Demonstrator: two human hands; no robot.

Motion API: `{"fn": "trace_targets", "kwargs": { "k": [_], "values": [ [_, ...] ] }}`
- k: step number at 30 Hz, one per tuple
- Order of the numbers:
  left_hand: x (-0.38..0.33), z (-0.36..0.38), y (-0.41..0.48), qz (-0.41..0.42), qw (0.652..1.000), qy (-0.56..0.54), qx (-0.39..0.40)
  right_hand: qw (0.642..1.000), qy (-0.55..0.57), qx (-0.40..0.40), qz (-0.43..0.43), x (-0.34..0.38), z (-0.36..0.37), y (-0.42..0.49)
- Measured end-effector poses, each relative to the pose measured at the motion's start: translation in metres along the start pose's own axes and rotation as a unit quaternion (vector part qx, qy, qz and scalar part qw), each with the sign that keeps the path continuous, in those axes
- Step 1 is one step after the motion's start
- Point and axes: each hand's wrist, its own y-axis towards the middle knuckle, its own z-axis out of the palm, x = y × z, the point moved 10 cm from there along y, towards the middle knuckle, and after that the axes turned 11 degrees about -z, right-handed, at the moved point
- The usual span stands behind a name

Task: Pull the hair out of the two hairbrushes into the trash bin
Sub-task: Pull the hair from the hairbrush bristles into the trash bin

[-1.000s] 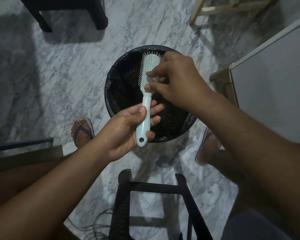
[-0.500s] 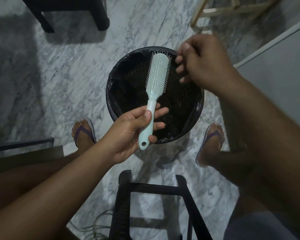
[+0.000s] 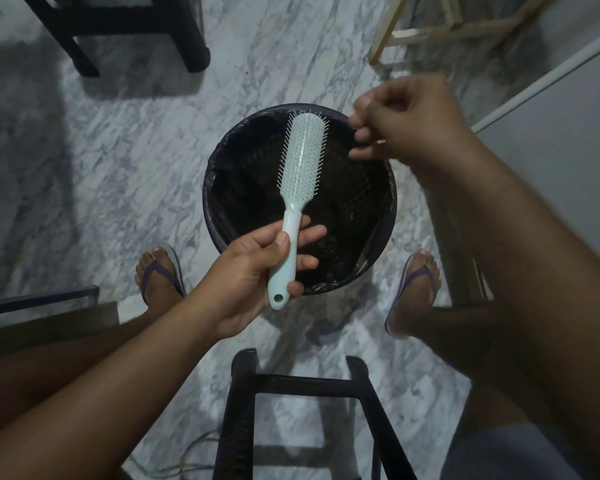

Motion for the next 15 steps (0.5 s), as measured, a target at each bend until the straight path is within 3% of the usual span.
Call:
{"fn": "trace_targets", "kwargs": {
  "k": [3,6,9,15],
  "values": [
    [0.002,0.000,0.000,0.001,1.000,-0.009,0.001,0.999,0.004,-0.030,0.019,-0.003,-0.017,0.007],
    [0.001,-0.001,0.001,0.002,1.000,-0.010,0.000,0.994,-0.029,0.076,0.068,-0.020,0.010,-0.008],
    [0.001,-0.002,0.002,0.007,1.000,0.007,-0.008,0.984,-0.069,0.157,0.047,-0.024,0.041,-0.022],
    [0.003,-0.011,0.002,0.017,0.997,0.061,-0.040,0.984,-0.082,0.151,0.039,-0.026,0.041,-0.019]
  ]
}}
